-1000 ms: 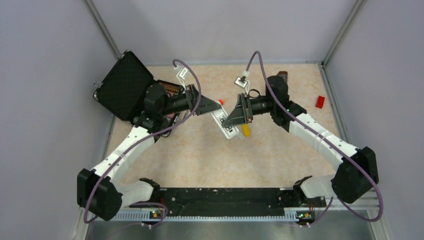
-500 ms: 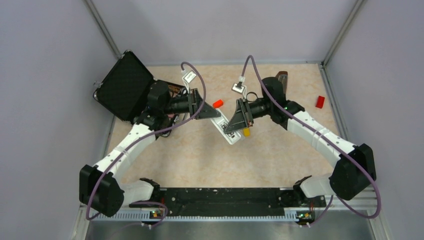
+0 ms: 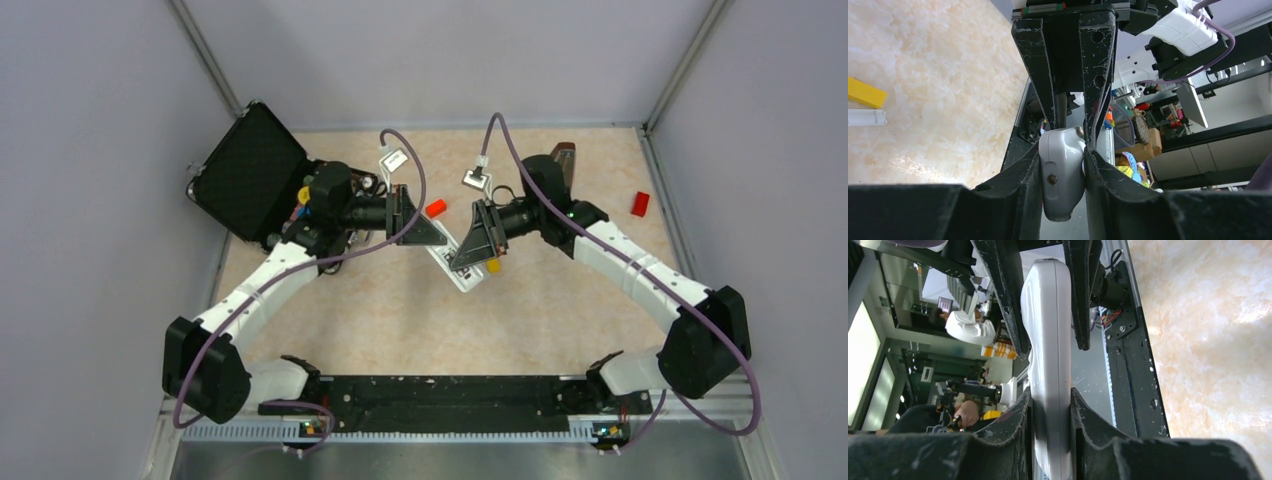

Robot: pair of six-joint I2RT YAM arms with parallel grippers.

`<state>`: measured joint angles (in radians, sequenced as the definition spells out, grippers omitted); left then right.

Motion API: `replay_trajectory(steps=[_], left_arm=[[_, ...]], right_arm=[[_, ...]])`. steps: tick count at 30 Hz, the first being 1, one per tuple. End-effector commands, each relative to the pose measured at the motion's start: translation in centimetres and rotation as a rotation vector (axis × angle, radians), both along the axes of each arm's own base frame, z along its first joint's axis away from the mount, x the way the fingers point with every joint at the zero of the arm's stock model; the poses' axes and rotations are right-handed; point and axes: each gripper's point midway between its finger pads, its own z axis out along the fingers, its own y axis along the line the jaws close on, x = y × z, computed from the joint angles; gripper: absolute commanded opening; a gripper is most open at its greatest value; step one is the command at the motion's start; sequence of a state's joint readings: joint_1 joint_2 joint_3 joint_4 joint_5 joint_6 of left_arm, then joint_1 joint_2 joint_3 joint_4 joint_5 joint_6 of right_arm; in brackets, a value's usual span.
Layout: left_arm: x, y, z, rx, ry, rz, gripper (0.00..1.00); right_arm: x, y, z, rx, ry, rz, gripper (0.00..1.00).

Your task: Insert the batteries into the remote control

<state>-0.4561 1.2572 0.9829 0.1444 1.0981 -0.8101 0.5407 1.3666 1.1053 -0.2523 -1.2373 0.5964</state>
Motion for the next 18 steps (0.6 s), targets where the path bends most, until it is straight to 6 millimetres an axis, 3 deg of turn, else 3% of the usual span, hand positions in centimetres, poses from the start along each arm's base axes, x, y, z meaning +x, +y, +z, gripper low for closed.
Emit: replay_trajectory(steps=[1, 3, 4, 5, 10, 11, 18], left_arm=[[-1.6, -0.3, 2.2, -0.044, -0.084, -0.108, 0.24], [-1.6, -0.4, 2.2, -0.045, -0.083, -0.116, 0.12], [-1.6, -0.4, 2.3, -0.046, -0.083, -0.119, 0.00], [-1.5, -0.5, 2.3, -0.046, -0.080, -0.117, 0.00], [-0.4, -0.6, 2.9, -0.049, -0.077, -0.036, 0.00], [-0.1, -0.6, 3.1, -0.055, -0.072, -0.019, 0.00], [2.3, -0.1, 4.9, -0.158, -0.026, 0.131, 0.00]], right_arm=[[1.1, 0.5, 1.5, 0.024, -0.067, -0.019, 0.00], [1.2, 0.6, 1.3, 0.018, -0.058, -0.022, 0.01], [1.2, 0.6, 1.3, 0.015, -0.058, -0.024, 0.04], [1.3, 0.6, 1.3, 0.013, -0.059, -0.028, 0.10], [1.7, 0.7, 2.3, 0.035, -0.113, -0.057, 0.63], [1.8, 0.7, 2.6, 0.039, -0.126, -0.069, 0.69], [3.9, 0.9, 3.7, 0.086, -0.140, -0.276, 0.82]])
